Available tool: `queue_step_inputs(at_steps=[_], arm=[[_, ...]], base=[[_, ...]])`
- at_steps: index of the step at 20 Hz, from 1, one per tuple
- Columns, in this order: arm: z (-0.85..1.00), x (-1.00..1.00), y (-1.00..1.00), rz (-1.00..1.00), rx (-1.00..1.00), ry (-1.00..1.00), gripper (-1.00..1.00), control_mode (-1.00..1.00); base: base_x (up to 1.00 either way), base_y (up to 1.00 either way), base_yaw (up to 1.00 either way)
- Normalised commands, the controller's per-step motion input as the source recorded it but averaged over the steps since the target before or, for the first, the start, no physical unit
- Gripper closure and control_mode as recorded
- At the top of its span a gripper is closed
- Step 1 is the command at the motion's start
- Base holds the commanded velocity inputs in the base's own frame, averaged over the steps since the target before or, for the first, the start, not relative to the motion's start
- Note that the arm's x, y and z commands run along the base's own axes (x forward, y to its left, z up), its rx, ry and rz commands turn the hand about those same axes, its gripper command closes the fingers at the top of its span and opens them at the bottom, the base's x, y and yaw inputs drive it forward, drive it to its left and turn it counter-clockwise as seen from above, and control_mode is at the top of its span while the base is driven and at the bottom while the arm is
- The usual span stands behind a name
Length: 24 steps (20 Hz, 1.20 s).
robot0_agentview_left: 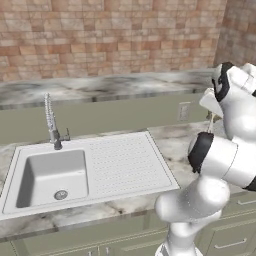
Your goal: Grab the spray bottle from the cabinet, then place it next to the cutting board for sanitizing. Then grab the dish brush from the countertop next to the sink and place it next to the cutting board.
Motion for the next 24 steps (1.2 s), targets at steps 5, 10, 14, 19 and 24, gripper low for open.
queue_step_inputs(at_steps=[5,10,14,19,24], arm=[[0.41,-0.65,0.37,0.00,-0.01,-0.80,1.00,-1.00],[0.54,-0.54,0.51,-0.05,0.00,-0.70,1.00,-1.00],[0.73,-0.41,0.46,-0.02,0.00,-0.39,1.00,-1.00],[0.97,-0.42,0.25,0.00,0.00,-0.27,1.00,-1.00],[0.70,-0.61,0.02,0.00,-0.03,-0.18,1.00,-1.00]], base=[[0.00,0.00,0.00],[0.00,0.00,0.00],[0.00,0.00,0.00],[0.00,0.00,0.00],[0.00,0.00,0.00]])
